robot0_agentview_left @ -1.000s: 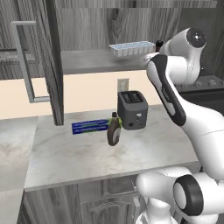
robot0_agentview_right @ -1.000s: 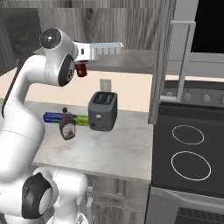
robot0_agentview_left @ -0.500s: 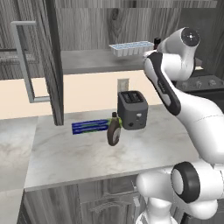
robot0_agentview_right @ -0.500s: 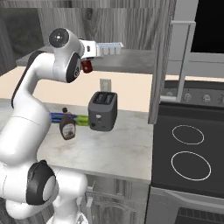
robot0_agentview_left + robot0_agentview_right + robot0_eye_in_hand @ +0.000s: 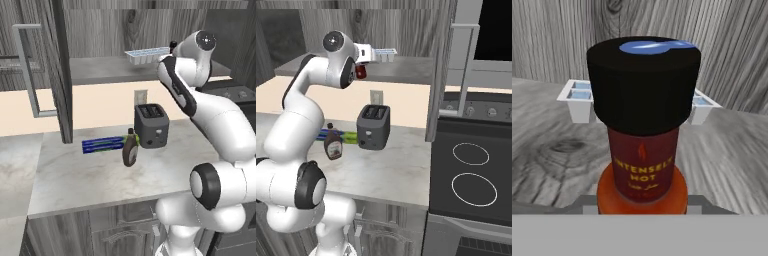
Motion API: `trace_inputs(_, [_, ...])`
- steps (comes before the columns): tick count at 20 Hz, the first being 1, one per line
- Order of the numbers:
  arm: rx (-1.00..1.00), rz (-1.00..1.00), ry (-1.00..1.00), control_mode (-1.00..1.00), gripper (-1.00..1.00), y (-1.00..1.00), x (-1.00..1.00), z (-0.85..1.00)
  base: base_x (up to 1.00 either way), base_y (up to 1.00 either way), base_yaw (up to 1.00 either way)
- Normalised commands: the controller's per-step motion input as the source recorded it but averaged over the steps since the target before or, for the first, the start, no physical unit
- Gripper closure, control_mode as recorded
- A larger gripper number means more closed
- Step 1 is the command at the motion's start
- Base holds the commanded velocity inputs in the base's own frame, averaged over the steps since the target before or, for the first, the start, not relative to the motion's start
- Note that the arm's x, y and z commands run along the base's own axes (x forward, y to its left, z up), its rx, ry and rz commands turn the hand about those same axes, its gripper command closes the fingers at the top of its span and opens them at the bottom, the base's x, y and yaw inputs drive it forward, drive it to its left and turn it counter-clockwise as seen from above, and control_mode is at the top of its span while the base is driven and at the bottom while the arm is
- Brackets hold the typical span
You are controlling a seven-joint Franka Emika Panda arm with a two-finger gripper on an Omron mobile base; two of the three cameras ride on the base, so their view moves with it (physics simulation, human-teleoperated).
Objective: Pick the condiment bottle and syrup bottle from the counter and place them in the cabinet.
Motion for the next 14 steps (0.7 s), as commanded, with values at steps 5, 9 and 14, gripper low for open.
trace_inputs(5, [0.0, 0.0, 0.0, -1.0, 1.0, -0.01, 0.46, -0.01, 0.0, 0.0, 0.0])
trace_inputs(9, [0.0, 0.0, 0.0, -1.0, 1.0, -0.01, 0.41, -0.12, 0.0, 0.0, 0.0])
trace_inputs(14, [0.0, 0.0, 0.0, -1.0, 1.0, 0.0, 0.17, -0.23, 0.0, 0.0, 0.0])
